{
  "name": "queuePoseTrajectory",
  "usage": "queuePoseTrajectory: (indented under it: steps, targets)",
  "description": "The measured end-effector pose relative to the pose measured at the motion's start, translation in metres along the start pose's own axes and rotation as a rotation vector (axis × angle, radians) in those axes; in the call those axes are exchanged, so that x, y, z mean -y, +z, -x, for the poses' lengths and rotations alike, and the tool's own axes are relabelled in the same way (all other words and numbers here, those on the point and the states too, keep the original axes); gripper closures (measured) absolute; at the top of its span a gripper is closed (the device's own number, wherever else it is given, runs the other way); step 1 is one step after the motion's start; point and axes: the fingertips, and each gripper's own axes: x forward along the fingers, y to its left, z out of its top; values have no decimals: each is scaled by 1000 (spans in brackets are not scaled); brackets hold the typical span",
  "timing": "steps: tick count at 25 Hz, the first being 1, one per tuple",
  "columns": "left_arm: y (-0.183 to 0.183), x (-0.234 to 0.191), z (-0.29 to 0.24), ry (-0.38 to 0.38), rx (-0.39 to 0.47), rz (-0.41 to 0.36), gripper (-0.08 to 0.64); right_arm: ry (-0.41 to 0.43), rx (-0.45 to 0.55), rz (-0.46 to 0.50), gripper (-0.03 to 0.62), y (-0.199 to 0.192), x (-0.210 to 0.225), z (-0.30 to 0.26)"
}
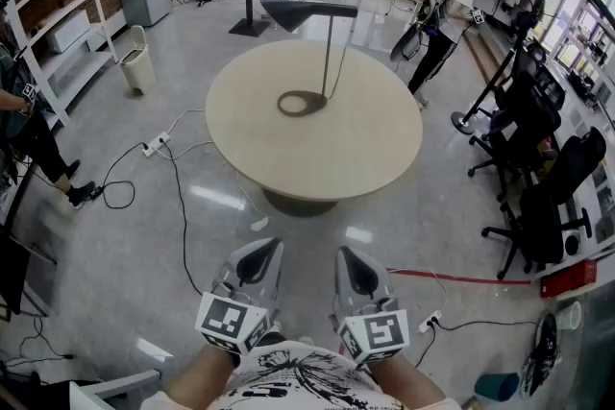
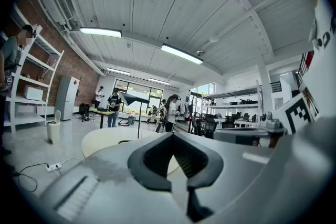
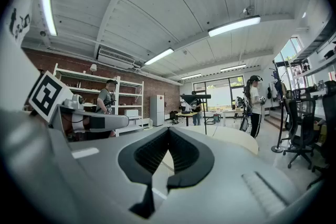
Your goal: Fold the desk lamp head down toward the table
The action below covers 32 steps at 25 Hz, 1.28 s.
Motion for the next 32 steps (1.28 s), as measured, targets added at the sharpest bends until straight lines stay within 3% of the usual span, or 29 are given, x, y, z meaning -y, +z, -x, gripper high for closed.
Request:
queuePoseTrajectory:
  steps: [21, 32]
  targets:
    - [-9, -24, 6, 0, -12, 28, 555, -24, -24, -25, 583, -15, -11, -15]
    - [-14, -81, 20, -1, -21, 40, 555, -52, -39, -35, 583, -24, -40, -54]
